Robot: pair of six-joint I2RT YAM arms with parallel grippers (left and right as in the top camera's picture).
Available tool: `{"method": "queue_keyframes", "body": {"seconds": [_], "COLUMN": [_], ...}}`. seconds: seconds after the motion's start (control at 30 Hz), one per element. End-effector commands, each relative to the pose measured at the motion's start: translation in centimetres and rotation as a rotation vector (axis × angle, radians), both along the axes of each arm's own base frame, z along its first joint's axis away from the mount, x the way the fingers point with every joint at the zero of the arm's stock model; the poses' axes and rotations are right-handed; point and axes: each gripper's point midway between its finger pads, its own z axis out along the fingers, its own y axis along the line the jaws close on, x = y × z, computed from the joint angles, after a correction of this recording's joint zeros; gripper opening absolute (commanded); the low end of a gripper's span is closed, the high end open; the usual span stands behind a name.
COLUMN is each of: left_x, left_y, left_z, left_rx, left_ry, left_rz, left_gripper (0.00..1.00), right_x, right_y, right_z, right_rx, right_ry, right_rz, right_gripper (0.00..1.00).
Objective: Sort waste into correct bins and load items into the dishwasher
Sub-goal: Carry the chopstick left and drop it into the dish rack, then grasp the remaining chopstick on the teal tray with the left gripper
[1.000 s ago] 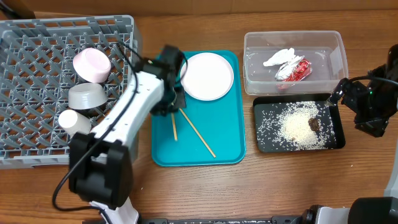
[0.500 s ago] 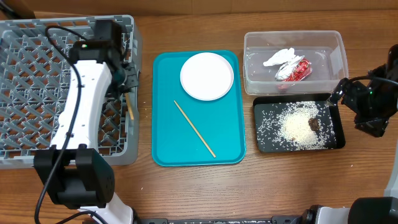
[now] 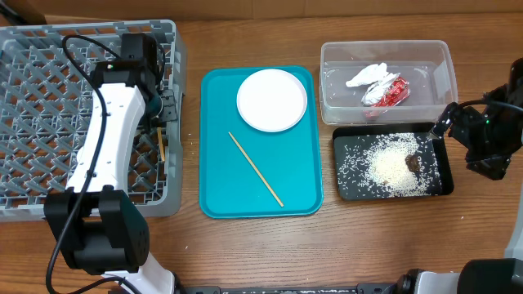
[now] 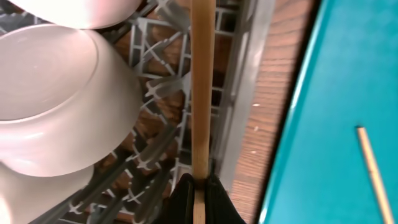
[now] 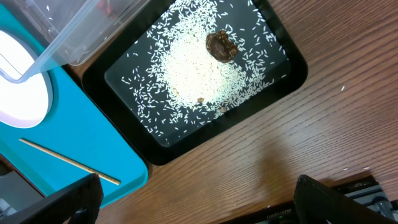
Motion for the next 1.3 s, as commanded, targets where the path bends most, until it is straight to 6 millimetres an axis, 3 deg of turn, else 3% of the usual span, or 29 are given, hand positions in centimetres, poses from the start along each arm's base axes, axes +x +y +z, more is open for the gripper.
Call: {"method": "queue_keyframes", "body": {"seconds": [0.0,0.3,0.5,0.7,0.87,0.9,1.0,1.17,1.27], "left_x": [-0.4,-0.7,-0.8,-0.9,-0.2,-0.1,-0.7,-2.8,-3.9], "left_y": [1.0,2.1,1.8,1.2,-3.6,-6.7,-10.9,-16.4,-18.5], "left_z": [-0.4,-1.6,-1.8,-1.9,-0.8,-0.1,0.2,-1.2,-2.6], "left_rx": [0.055,0.120,0.105,0.071,-0.107,-0.206,-0.317,-0.330,-0.272], "left_ry": [0.012,0.025,0.027,0.031,-0.015,-0.033,-0.021,0.063,0.088], "left_rz": [-0.007,0.007,0.003,-0.006,-0.088,-0.138,-0.147,-0.146,-0.122], "left_gripper": [0.04,0.06,0.27,0.35,0.52,0.56,0.55,0.58,0.59], "right_x": [-0.1,-0.2,-0.2,-0.2,-0.2,-0.2,-0.2,-0.1,-0.1], "right_y": [-0.1,0.0,0.0,0.0,0.0,0.0,0.0,-0.1,-0.1], "right_z": [1.0,1.0,1.0,1.0,1.0,1.0,1.0,1.0,1.0], "right_rx": [-0.016,-0.015,-0.015,-0.015,-0.015,-0.015,-0.015,-0.016,-0.016], "right_ry": [-0.038,-0.036,-0.035,-0.035,-0.036,-0.036,-0.036,-0.037,-0.038], "right_rz": [-0.001,-0.001,-0.001,-0.001,-0.001,-0.002,-0.001,-0.002,-0.001], "right_gripper": [1.00,1.00,1.00,1.00,1.00,1.00,1.00,1.00,1.00]}}
